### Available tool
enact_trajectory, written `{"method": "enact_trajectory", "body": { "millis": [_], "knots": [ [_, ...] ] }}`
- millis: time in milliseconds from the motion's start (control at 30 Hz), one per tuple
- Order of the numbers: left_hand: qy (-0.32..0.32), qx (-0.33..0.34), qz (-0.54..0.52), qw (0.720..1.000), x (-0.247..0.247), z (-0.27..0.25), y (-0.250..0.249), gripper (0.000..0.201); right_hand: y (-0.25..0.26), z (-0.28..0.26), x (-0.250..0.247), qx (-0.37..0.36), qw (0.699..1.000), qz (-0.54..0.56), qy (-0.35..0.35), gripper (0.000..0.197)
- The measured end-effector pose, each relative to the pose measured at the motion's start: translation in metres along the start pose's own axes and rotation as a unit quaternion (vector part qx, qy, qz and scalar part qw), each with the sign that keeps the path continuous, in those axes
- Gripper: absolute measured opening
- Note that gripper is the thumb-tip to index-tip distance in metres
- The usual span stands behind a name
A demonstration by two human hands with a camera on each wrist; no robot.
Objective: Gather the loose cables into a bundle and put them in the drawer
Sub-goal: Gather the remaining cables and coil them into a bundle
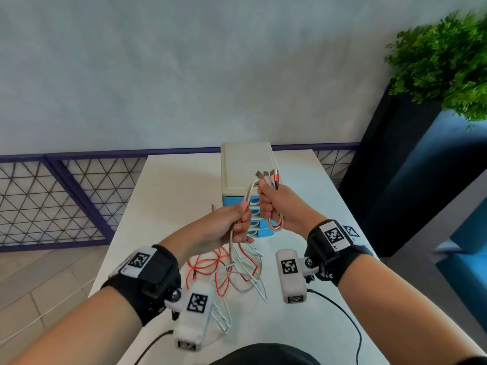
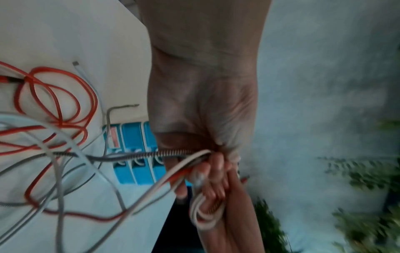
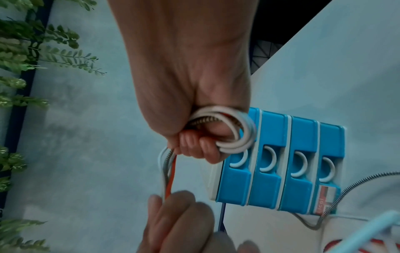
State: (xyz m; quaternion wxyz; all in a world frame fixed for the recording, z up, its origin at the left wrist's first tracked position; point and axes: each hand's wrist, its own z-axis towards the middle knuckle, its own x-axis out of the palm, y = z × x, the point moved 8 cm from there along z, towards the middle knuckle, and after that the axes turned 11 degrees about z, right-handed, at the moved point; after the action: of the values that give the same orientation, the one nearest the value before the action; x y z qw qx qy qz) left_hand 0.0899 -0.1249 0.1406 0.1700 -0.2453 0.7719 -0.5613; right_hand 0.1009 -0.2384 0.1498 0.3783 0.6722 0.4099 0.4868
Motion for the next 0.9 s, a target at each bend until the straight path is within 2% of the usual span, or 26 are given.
{"method": "enact_trajectory", "body": {
  "millis": [100, 167, 267, 333, 400, 467, 600, 700, 833, 900],
  "knots": [
    [-0.128, 0.028, 0.095, 0.987, 0.005, 0.004, -0.009, 0.037, -0.004, -0.001, 0.005, 0.033, 0.996, 0.078, 0.012, 0.042],
    [-0.189, 0.050, 0.209, 0.958, 0.010, 0.004, -0.017, 0.034, -0.003, -0.004, 0.007, 0.040, 0.998, 0.054, 0.012, 0.050],
    [-0.225, 0.060, 0.404, 0.885, 0.014, 0.002, -0.024, 0.037, -0.005, -0.005, 0.012, 0.033, 0.999, -0.016, 0.021, 0.046],
    [-0.228, 0.067, 0.481, 0.844, 0.018, 0.005, -0.026, 0.035, -0.007, -0.005, 0.012, 0.034, 0.998, -0.052, 0.015, 0.038],
    [-0.215, 0.081, 0.527, 0.818, 0.025, 0.010, -0.028, 0.030, -0.007, -0.003, 0.009, 0.026, 0.996, -0.088, 0.004, 0.036],
    [-0.193, 0.094, 0.521, 0.826, 0.030, 0.011, -0.031, 0.028, -0.005, -0.003, 0.007, 0.023, 0.994, -0.104, -0.002, 0.032],
    [-0.155, 0.063, 0.450, 0.877, 0.027, 0.011, -0.032, 0.038, 0.000, -0.001, 0.004, 0.012, 0.992, -0.122, -0.027, 0.037],
    [-0.100, 0.030, 0.375, 0.921, 0.027, 0.012, -0.029, 0.036, 0.006, 0.000, 0.004, -0.007, 0.996, -0.086, -0.031, 0.037],
    [-0.016, 0.022, 0.419, 0.908, 0.029, 0.008, -0.025, 0.039, 0.004, 0.004, 0.010, 0.000, 0.998, 0.059, -0.023, 0.035],
    [-0.006, -0.005, 0.425, 0.905, 0.024, 0.007, -0.015, 0.042, 0.002, 0.005, 0.013, 0.002, 0.988, 0.149, -0.031, 0.038]
  ]
}}
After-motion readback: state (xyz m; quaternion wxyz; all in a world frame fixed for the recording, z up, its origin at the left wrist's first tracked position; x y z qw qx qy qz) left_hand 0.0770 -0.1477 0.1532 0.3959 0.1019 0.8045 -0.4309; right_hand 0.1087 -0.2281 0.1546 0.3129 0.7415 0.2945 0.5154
